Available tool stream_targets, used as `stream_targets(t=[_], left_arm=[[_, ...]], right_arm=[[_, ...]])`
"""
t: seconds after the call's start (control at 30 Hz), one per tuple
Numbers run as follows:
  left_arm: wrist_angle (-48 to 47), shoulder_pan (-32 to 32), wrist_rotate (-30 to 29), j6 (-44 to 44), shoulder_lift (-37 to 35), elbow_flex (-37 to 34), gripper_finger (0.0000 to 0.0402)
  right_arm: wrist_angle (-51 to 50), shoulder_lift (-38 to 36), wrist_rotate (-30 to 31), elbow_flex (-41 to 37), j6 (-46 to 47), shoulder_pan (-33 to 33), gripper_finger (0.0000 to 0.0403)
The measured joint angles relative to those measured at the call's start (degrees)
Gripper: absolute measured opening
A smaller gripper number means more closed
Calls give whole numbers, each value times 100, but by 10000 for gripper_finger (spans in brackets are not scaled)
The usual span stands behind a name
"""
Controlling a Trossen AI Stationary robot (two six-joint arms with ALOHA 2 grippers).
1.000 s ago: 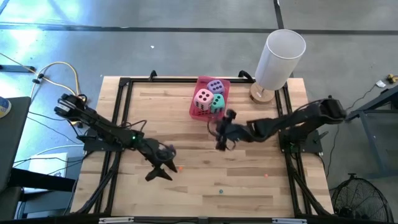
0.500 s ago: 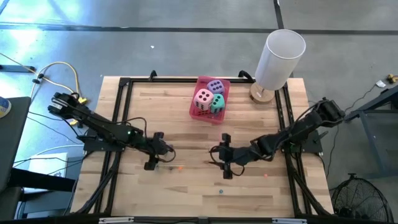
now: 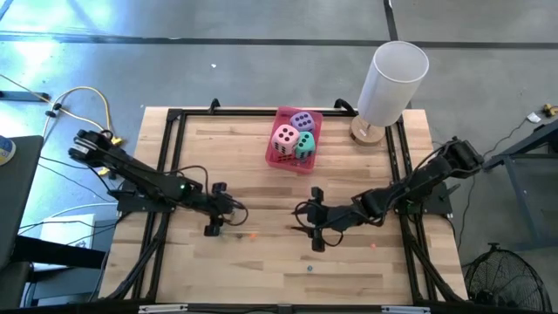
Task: Pick & Place Dice
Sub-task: Put the right small green dice into the bin
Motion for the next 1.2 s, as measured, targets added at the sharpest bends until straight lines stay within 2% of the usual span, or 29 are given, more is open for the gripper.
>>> stream_targets(t=[0.23, 0.4, 0.53, 0.73, 1.2], left_arm=[[73, -48, -41, -195, 398, 0, 214], [78, -48, -351, -309, 597, 0, 214], [109, -39, -370, -319, 718, 0, 214], [133, -39, -391, -316, 777, 11, 212], [210, -42, -352, 156, 784, 6, 159]], right_arm=[[-6, 0, -118, -9, 73, 75, 194], [23, 0, -106, -10, -221, 70, 194], [50, 0, -101, -12, -377, 18, 194], [42, 0, -99, -15, -183, 42, 194], [125, 0, -88, -18, 160, 298, 194]])
